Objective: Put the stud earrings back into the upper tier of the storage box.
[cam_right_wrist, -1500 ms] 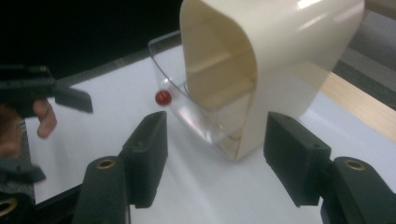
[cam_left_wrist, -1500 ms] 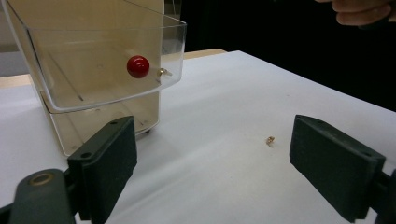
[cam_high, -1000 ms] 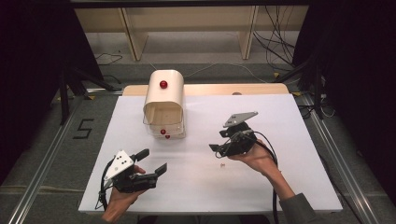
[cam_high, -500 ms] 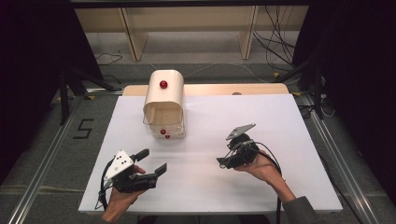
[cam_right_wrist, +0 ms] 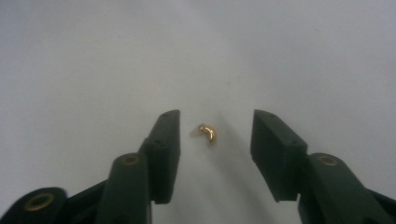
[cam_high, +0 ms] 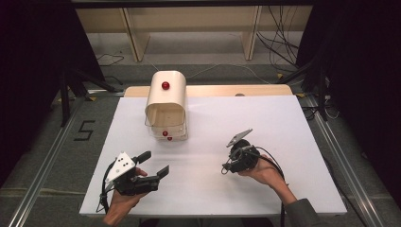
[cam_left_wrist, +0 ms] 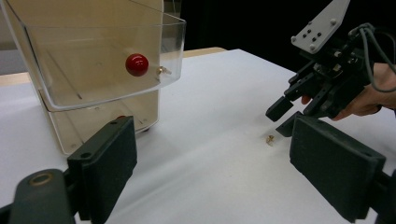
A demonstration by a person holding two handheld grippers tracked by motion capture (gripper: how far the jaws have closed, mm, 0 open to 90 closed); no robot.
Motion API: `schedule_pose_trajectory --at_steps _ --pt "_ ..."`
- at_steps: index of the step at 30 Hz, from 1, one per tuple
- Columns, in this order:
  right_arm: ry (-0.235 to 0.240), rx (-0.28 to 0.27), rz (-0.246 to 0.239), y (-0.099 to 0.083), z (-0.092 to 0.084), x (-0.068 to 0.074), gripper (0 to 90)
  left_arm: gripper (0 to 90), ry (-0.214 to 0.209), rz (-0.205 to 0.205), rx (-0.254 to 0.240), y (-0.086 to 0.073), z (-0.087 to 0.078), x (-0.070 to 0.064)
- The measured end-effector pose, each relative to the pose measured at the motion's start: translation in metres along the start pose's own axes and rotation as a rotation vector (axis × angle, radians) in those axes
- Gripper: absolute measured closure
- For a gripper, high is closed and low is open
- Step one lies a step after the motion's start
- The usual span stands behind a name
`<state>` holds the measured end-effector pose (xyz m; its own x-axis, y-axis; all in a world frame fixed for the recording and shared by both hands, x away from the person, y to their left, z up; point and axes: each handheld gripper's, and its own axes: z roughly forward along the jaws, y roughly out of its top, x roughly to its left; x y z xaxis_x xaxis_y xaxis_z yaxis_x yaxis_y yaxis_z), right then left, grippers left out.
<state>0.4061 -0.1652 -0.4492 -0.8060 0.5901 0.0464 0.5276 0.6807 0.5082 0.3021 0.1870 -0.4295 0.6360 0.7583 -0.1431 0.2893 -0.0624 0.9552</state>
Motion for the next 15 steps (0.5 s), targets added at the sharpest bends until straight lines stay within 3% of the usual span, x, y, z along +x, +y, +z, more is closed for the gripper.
schedule_pose_trajectory --at_steps 15 --pt "0.016 0.026 -0.027 -0.003 0.02 -0.002 80.4 14.5 -0.002 0.001 0.003 0.0 0.0 0.0"
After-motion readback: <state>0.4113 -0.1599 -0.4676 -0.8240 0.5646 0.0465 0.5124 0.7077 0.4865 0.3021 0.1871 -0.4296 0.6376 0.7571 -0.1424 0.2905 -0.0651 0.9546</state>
